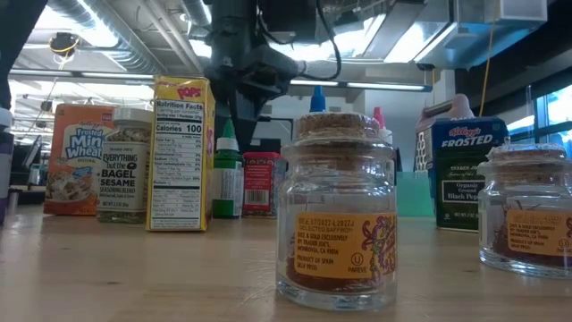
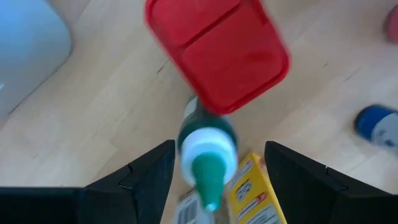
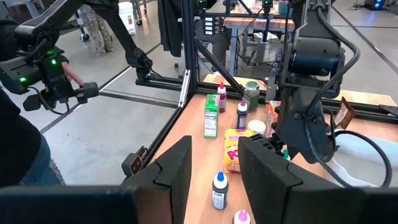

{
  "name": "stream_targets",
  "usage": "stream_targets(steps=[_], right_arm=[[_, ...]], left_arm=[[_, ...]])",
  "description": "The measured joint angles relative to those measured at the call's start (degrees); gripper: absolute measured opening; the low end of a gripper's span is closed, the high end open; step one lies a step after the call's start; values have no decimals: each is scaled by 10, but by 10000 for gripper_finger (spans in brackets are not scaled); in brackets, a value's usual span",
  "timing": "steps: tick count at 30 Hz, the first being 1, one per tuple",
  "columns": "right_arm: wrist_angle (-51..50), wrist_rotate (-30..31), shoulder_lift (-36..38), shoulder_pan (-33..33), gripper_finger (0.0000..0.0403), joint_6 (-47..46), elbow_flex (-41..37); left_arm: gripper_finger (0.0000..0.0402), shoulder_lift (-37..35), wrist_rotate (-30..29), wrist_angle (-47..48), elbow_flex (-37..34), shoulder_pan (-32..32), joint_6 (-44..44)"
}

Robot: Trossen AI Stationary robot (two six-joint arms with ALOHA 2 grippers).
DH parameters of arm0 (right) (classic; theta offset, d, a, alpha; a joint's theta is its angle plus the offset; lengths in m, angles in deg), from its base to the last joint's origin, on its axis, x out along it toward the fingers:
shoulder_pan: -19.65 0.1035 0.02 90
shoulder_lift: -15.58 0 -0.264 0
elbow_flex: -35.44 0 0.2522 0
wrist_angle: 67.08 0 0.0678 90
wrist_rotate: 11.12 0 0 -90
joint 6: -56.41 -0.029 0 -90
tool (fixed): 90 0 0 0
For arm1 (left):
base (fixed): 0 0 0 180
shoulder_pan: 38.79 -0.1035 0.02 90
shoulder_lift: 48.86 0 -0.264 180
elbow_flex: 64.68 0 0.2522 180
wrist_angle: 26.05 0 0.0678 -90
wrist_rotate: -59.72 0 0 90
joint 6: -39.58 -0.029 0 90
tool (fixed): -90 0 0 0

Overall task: Pick & Place Kitchen Items
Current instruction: Put the green food coloring bottle into the transparent bin

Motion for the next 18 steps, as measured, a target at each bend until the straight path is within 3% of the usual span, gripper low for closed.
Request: stream_targets(steps=[12,18], right_arm=[[-2,0,0,0,133,0,0],[-5,0,0,0,133,0,0]], left_arm=[[243,2,20,-1,0,-3,0],[225,2,20,2,-4,-5,-4]])
